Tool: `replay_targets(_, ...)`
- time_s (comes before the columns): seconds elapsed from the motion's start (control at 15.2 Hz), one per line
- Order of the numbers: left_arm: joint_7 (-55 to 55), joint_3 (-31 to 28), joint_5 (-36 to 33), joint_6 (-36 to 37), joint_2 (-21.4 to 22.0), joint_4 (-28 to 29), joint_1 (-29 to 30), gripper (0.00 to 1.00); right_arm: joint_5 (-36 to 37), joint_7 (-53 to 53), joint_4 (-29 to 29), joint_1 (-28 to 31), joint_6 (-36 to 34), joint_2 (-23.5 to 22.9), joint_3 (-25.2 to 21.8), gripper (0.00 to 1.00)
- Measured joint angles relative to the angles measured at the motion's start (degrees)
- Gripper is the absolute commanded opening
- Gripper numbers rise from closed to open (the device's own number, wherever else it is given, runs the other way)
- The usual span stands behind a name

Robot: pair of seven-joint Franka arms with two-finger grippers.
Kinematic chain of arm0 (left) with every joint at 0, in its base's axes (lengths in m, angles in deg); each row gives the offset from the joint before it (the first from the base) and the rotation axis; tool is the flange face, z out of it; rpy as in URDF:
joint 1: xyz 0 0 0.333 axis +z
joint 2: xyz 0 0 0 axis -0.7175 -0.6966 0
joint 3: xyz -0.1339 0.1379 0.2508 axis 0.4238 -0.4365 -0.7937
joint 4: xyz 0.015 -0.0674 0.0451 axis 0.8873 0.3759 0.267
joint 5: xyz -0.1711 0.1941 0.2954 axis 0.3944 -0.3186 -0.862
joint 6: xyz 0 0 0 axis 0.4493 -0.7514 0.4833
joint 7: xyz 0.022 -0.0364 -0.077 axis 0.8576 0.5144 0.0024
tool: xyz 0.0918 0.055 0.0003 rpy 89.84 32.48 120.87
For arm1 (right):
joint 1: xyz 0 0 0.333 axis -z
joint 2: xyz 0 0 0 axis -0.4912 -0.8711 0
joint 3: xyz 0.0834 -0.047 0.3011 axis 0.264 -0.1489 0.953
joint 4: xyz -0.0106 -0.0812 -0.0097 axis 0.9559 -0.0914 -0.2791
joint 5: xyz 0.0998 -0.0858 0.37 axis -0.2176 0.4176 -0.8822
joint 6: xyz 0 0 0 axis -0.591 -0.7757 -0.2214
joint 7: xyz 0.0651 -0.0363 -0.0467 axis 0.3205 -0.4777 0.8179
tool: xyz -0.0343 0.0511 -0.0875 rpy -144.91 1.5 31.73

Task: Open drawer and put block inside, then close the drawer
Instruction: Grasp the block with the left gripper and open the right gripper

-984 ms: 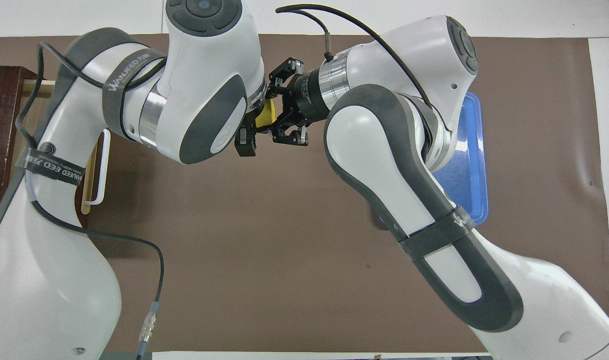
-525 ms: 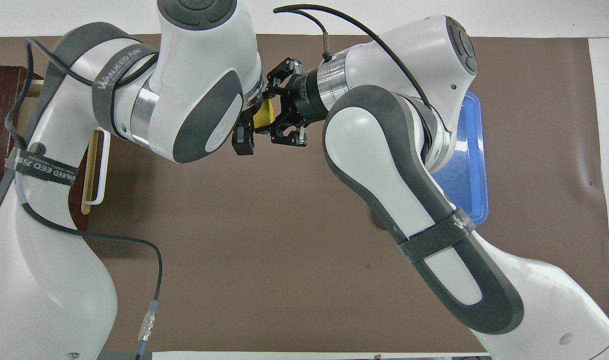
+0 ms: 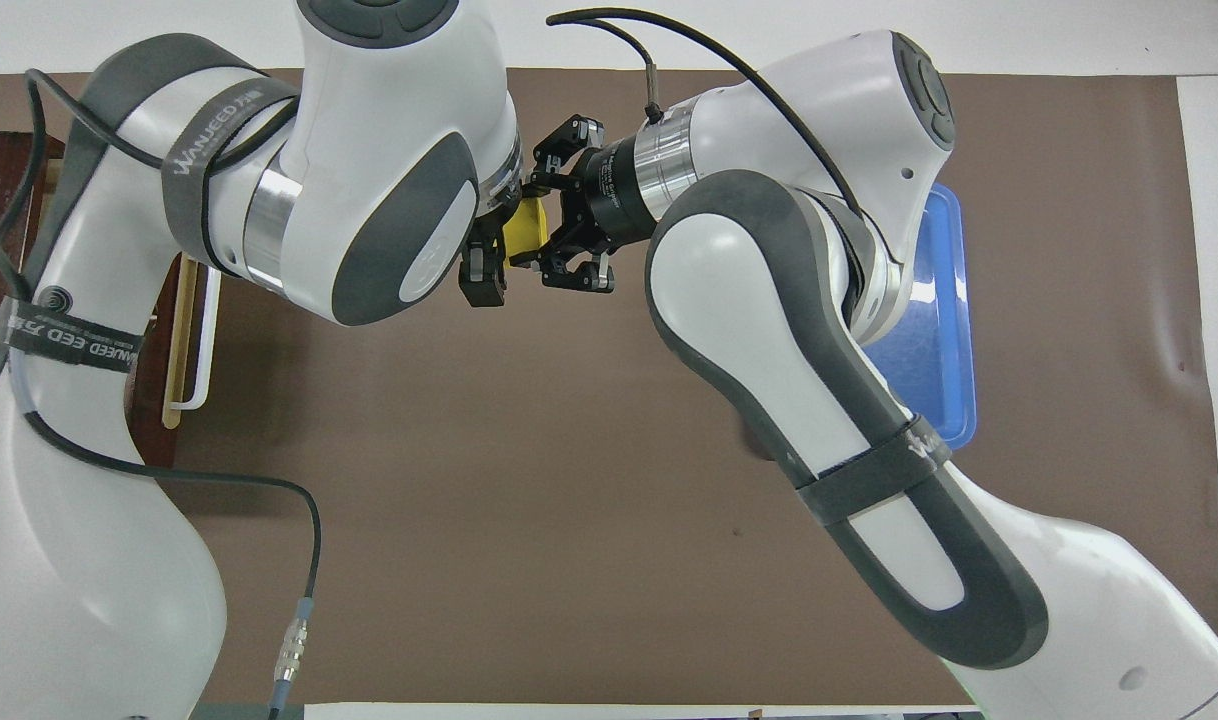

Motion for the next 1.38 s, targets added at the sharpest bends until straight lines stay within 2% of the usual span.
replay_targets(0.13, 0.00, 0.02, 0.02, 0.00, 0.00, -0.01, 0.00, 0.91, 0.00, 0.00, 0.00, 0.00, 0.00, 0.00, 0.00, 0.00)
replay_targets(0.33, 0.00, 0.03, 0.37, 0.00, 0.00, -0.02, -0.01, 0.82, 0.00, 0.00, -0.02, 0.00, 0.00, 0.00, 0.02, 0.00)
replay_targets(0.59, 0.00, 0.03, 0.65, -0.01, 0.00, -0.04, -0.01, 0.53, 0.00, 0.00, -0.03, 0.00, 0.00, 0.00, 0.03, 0.00)
replay_targets(0.66, 0.00, 0.03, 0.65, -0.06, 0.00, -0.05, 0.00, 0.38, 0.00, 0.00, -0.02, -0.01, 0.00, 0.00, 0.04, 0.00)
replay_targets(0.79, 0.04, -0.04, 0.66, -0.23, 0.04, -0.20, 0.03, 0.00, -0.17, -1.34, 0.01, 0.03, 0.05, -0.02, 0.03, 0.00)
replay_targets(1.05, 0.23, -0.04, 0.67, -0.25, 0.04, -0.27, 0.03, 0.00, -0.17, -1.39, 0.00, 0.04, 0.11, 0.01, 0.02, 0.00)
replay_targets(1.11, 0.28, -0.05, 0.67, -0.27, 0.04, -0.30, 0.03, 0.00, -0.17, -1.41, 0.00, 0.04, 0.14, 0.02, 0.02, 0.09)
replay_targets(1.18, 0.32, -0.05, 0.67, -0.28, 0.04, -0.31, 0.03, 0.00, -0.17, -1.45, -0.01, 0.03, 0.16, 0.03, 0.02, 0.73)
replay_targets(1.25, 0.36, -0.05, 0.67, -0.28, 0.04, -0.32, 0.04, 0.00, -0.17, -1.51, 0.00, 0.03, 0.16, 0.03, 0.02, 1.00)
replay_targets(1.38, 0.91, -0.03, 0.68, -0.30, 0.04, -0.34, 0.03, 0.00, -0.17, -1.69, -0.01, 0.03, 0.16, 0.03, 0.02, 1.00)
